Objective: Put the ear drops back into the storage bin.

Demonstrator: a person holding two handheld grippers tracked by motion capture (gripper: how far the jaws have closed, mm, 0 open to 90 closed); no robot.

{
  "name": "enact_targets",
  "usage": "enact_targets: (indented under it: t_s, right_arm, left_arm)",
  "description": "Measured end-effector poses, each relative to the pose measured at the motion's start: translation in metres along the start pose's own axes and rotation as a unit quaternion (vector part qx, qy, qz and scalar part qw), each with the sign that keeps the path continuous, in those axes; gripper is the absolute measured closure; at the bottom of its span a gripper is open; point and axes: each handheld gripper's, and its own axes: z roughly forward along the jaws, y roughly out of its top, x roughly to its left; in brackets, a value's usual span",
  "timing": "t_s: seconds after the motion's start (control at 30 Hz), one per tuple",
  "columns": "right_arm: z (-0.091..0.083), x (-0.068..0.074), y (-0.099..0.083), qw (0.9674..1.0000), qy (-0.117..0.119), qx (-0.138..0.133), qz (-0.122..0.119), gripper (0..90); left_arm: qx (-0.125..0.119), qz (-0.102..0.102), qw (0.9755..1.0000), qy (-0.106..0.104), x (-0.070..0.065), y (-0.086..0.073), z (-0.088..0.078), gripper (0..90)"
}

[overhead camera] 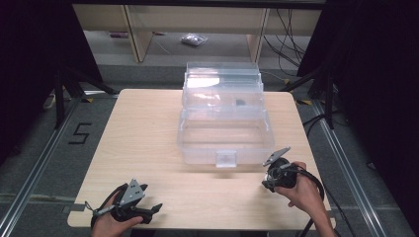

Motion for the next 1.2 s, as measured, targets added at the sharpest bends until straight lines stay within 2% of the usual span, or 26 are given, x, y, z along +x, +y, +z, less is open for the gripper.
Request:
enact_targets:
  t_s: [0.07, 0.2, 0.3, 0.33, 0.37, 0.43, 0.6, 0.7, 0.83, 0.9, 0.93, 0.97, 1.07, 1.1, 1.2]
  right_arm:
    - [-0.002, -0.001, 0.002, 1.0000, 0.006, 0.000, 0.002, 60.1]
    - [-0.006, -0.002, 0.005, 0.9999, -0.001, -0.008, -0.006, 60.1]
    - [-0.009, -0.001, 0.008, 0.9999, 0.006, -0.010, -0.002, 60.1]
    - [-0.011, -0.003, 0.009, 0.9999, 0.002, -0.012, -0.010, 60.1]
    - [-0.012, -0.002, 0.010, 0.9999, 0.005, -0.011, -0.004, 60.1]
    - [-0.015, -0.004, 0.013, 0.9998, 0.004, -0.014, -0.011, 60.1]
    - [-0.022, -0.005, 0.020, 0.9998, 0.006, -0.018, -0.009, 60.1]
    - [-0.027, -0.006, 0.028, 0.9993, 0.013, -0.027, -0.021, 60.2]
    - [-0.031, -0.005, 0.036, 0.9992, 0.024, -0.027, -0.019, 60.2]
    - [-0.033, -0.007, 0.038, 0.9989, 0.022, -0.032, -0.026, 60.2]
    - [-0.035, -0.007, 0.040, 0.9991, 0.023, -0.030, -0.018, 60.2]
    - [-0.036, -0.008, 0.041, 0.9989, 0.023, -0.036, -0.022, 60.2]
    - [-0.042, -0.010, 0.044, 0.9990, 0.023, -0.030, -0.024, 60.2]
    - [-0.043, -0.011, 0.046, 0.9987, 0.021, -0.033, -0.032, 60.2]
    - [-0.050, -0.013, 0.050, 0.9988, 0.023, -0.032, -0.027, 60.2]
  left_arm:
    - [0.002, 0.003, 1.0000, 0.003, 0.000, 0.000, 0.000, 18.5]
    - [0.000, 0.000, 1.0000, 0.002, 0.000, 0.000, 0.000, 18.5]
    - [0.001, 0.000, 1.0000, 0.000, 0.000, 0.000, 0.000, 18.5]
    - [0.001, 0.000, 1.0000, 0.000, 0.000, 0.000, 0.000, 18.5]
    - [0.001, 0.001, 1.0000, -0.001, 0.000, 0.000, 0.000, 18.5]
    - [0.003, 0.002, 1.0000, -0.001, 0.000, 0.000, 0.000, 18.5]
    - [0.002, 0.002, 1.0000, -0.001, 0.000, 0.000, 0.000, 18.5]
    - [0.003, 0.003, 1.0000, -0.001, 0.000, 0.000, 0.000, 18.5]
    - [0.001, -0.001, 1.0000, -0.005, 0.000, 0.000, 0.001, 18.5]
    - [0.005, 0.003, 1.0000, -0.004, 0.000, 0.000, 0.000, 18.5]
    - [0.003, 0.003, 1.0000, -0.001, 0.000, 0.000, 0.000, 18.5]
    - [0.003, 0.003, 1.0000, -0.001, 0.000, 0.000, 0.000, 18.5]
    - [0.006, 0.005, 1.0000, -0.003, 0.001, 0.000, 0.001, 18.5]
    - [0.009, 0.008, 0.9999, 0.005, 0.001, 0.000, 0.001, 18.5]
    - [0.007, 0.006, 1.0000, 0.004, 0.001, 0.000, 0.001, 18.5]
